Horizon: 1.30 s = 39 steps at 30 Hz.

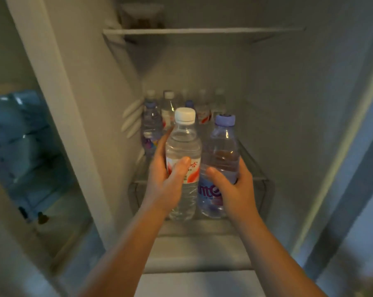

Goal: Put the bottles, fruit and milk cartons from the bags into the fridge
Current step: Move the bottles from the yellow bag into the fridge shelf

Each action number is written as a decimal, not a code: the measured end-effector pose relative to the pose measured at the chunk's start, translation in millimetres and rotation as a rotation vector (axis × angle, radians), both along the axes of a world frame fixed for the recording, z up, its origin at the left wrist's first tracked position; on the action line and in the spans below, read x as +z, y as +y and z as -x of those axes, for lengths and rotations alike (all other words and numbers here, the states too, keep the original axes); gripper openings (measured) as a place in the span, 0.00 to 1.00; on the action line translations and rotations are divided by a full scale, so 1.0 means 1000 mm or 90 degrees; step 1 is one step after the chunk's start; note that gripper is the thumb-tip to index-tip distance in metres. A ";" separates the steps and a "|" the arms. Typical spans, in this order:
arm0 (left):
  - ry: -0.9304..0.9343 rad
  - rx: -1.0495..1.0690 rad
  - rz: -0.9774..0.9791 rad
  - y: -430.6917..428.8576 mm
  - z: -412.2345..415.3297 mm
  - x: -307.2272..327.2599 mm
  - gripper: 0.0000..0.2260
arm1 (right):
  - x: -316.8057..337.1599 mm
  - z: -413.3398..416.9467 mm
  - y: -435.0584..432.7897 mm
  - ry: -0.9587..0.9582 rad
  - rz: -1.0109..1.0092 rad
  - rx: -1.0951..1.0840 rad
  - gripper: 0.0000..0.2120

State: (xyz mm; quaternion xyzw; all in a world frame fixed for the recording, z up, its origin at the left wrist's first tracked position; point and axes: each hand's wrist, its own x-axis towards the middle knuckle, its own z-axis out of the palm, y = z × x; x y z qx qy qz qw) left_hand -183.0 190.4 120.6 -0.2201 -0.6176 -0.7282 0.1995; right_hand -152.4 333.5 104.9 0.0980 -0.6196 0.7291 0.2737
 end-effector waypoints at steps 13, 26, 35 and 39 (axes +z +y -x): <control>0.060 0.051 -0.002 0.057 0.115 0.030 0.30 | 0.040 0.113 0.041 0.009 -0.038 -0.050 0.24; -0.015 -0.015 0.040 0.081 0.152 -0.011 0.26 | 0.000 0.144 0.075 -0.097 -0.117 -0.052 0.21; -0.072 -0.066 0.276 0.046 0.145 -0.057 0.27 | -0.032 0.129 0.094 -0.225 -0.250 0.027 0.30; -0.132 0.015 0.417 0.033 0.140 -0.075 0.32 | -0.037 0.129 0.100 -0.282 -0.310 -0.021 0.20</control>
